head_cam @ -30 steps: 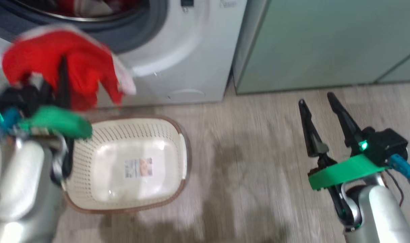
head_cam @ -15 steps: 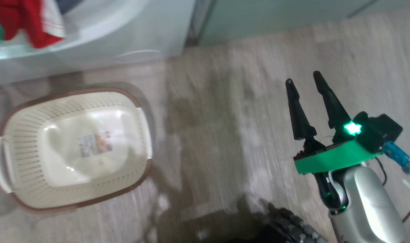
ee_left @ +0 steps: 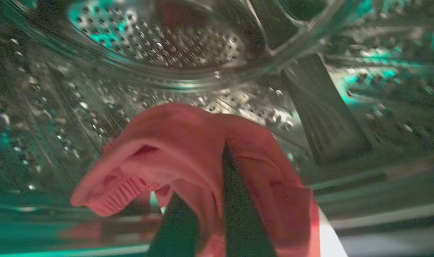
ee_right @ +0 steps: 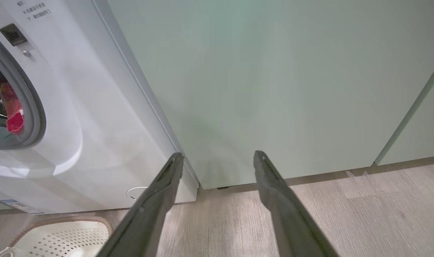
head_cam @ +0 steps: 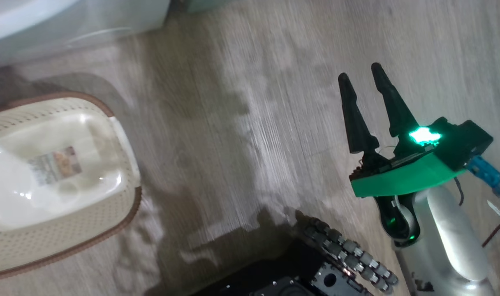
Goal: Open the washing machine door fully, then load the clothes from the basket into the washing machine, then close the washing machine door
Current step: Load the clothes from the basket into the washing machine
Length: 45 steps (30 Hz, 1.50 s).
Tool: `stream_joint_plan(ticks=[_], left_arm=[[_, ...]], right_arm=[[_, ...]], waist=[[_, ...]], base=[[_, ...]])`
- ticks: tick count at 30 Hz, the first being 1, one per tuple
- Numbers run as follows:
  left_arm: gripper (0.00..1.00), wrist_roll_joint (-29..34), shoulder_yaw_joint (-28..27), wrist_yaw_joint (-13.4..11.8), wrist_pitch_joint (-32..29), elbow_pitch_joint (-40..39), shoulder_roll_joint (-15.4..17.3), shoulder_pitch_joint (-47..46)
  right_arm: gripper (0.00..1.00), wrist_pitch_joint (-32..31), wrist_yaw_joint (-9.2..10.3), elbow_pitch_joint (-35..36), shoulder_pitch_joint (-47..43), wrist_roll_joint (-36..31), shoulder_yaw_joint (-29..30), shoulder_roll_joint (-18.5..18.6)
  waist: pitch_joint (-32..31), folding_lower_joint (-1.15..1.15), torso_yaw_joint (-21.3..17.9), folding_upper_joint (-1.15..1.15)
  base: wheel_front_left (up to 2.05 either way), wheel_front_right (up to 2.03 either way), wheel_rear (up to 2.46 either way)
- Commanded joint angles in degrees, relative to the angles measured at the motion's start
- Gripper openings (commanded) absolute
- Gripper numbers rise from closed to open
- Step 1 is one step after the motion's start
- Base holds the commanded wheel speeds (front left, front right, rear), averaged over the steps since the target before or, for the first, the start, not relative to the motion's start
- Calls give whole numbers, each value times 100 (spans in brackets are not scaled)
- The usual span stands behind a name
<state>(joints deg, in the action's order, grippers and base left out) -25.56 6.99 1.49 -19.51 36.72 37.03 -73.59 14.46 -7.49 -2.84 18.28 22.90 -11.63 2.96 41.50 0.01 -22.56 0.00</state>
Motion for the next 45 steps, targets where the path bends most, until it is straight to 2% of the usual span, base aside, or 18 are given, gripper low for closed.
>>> stream_joint_plan(ticks=[1,3,10,19,20,21,27,32,38,39,45], left_arm=[[0,47,-161,-28,38,-236,367,-225],[0,147,-153,-58,200,-301,458,-451],[0,485,-139,-100,1480,-324,582,-1101],[0,341,-60,173,1912,886,435,-1049],[33,323,-50,188,1940,1001,404,-1041],[100,313,-32,210,1977,1097,374,-1039],[100,383,144,277,2676,1379,156,-823],[100,322,119,64,3181,1121,-133,-173],[100,165,-78,-299,3414,-133,-528,1149],[100,165,-78,-299,3414,-133,-528,1149],[100,168,-359,-901,3445,-2016,-824,2871]], right_arm=[[100,52,0,181,-67,40,-111,-8],[100,52,0,218,-48,74,-124,-8],[100,53,0,302,36,148,-161,-8],[100,53,0,328,112,125,-123,-8],[100,53,0,330,116,113,-107,-8],[100,53,0,328,117,99,-92,-8],[100,53,0,279,99,-30,17,-8],[100,53,0,239,-3,-200,127,-8],[100,53,0,181,-88,-453,220,-8],[100,53,0,181,-88,-453,220,-8],[100,53,0,3,-175,-694,282,-8]], waist=[[160,-1,-128,0],[242,-1,-160,0],[445,-1,-198,0],[539,-1,-105,0],[534,-1,-84,0],[526,-1,-64,0],[288,-1,140,0],[-63,-1,391,0],[-496,-1,703,0],[-496,-1,703,0],[-946,-1,965,0]], base=[[0,0,0],[0,0,0],[0,0,0],[0,0,0],[0,0,0],[0,0,0],[0,0,0],[0,0,0],[0,0,0],[0,0,0],[0,0,0]])
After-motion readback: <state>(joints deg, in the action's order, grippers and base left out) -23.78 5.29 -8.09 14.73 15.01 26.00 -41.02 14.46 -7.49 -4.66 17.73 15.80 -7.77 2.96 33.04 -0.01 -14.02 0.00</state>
